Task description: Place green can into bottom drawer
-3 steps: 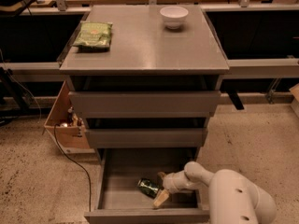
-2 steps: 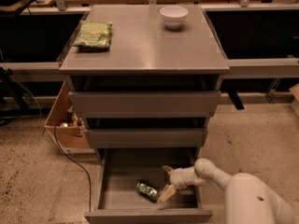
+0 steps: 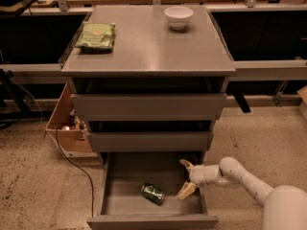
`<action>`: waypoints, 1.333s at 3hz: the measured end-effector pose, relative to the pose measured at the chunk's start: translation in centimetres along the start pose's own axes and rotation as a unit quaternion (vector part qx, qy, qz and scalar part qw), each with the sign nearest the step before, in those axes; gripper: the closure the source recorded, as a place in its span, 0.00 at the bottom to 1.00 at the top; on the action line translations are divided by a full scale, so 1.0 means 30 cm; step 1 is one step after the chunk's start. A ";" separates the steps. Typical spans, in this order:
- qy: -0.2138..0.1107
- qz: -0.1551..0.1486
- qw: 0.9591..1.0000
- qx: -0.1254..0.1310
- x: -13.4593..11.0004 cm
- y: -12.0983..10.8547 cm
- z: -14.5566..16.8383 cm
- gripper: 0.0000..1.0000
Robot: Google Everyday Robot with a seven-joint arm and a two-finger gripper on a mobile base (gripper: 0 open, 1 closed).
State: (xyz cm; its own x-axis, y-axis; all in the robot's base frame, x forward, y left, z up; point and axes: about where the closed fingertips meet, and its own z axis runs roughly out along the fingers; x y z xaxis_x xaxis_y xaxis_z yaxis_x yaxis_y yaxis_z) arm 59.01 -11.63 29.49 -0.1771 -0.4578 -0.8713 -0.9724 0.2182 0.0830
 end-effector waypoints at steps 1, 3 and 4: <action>0.025 -0.033 0.999 0.014 -0.073 0.003 -0.130 0.00; 0.099 -0.098 0.990 0.038 -0.226 0.038 -0.321 0.00; 0.102 -0.104 0.989 0.037 -0.249 0.043 -0.328 0.00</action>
Offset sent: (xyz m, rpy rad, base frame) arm -0.0169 -0.0691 0.1428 -0.3231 -0.1995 0.0795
